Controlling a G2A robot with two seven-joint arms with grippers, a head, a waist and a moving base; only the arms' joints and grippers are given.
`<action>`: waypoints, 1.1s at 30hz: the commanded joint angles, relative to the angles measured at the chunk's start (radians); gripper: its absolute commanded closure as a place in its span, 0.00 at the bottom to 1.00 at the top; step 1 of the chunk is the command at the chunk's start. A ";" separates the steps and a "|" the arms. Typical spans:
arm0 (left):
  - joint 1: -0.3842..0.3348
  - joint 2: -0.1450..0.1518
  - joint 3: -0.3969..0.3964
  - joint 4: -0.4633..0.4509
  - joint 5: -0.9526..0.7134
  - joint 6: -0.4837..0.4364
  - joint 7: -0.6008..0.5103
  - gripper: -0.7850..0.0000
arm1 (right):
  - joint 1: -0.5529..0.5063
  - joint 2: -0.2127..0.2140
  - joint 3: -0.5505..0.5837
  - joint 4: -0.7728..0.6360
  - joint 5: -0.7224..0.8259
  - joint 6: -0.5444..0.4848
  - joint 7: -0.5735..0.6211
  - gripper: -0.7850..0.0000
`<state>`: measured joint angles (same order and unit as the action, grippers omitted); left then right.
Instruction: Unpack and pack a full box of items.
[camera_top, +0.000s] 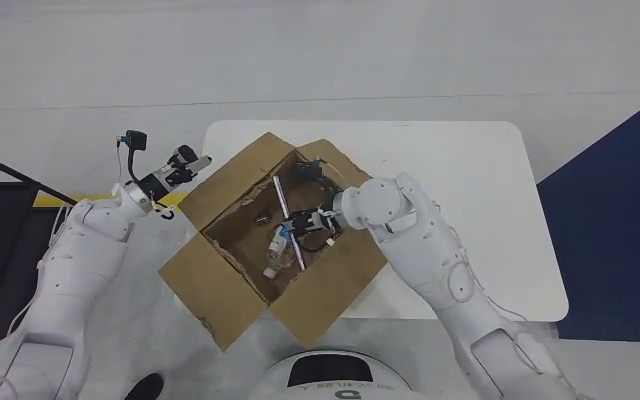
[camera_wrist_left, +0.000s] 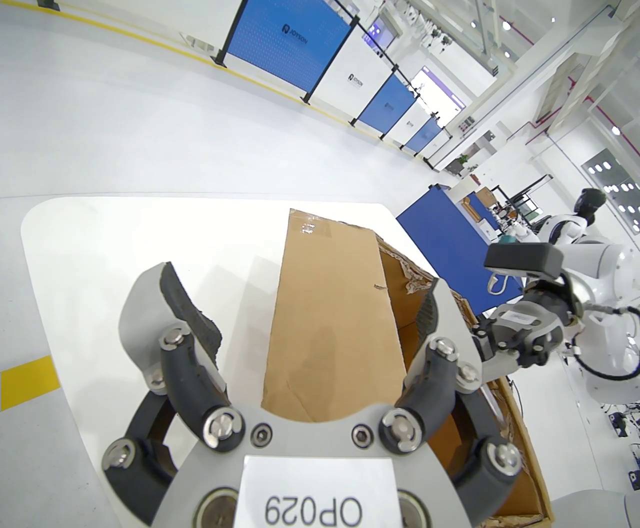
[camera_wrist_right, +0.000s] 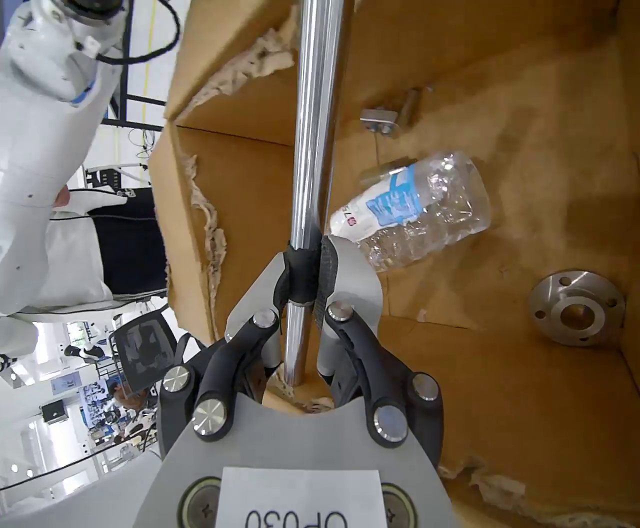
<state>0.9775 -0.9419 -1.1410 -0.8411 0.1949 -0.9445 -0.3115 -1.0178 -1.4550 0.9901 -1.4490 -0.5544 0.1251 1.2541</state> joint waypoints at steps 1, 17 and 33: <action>0.000 0.000 0.000 0.000 0.000 0.000 0.000 0.00 | 0.010 0.001 -0.011 0.032 -0.035 0.041 0.005 1.00; 0.000 0.000 0.000 0.000 0.000 0.000 0.000 0.00 | 0.227 -0.025 -0.124 0.185 -0.202 0.227 0.014 0.00; 0.000 0.000 0.000 0.000 0.000 0.000 0.000 0.00 | 0.399 -0.087 -0.159 0.369 -0.121 0.259 -0.165 0.00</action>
<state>0.9775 -0.9419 -1.1410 -0.8411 0.1949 -0.9445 -0.3115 -0.6214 -1.5418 0.8209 -1.0863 -0.6855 0.3831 1.0971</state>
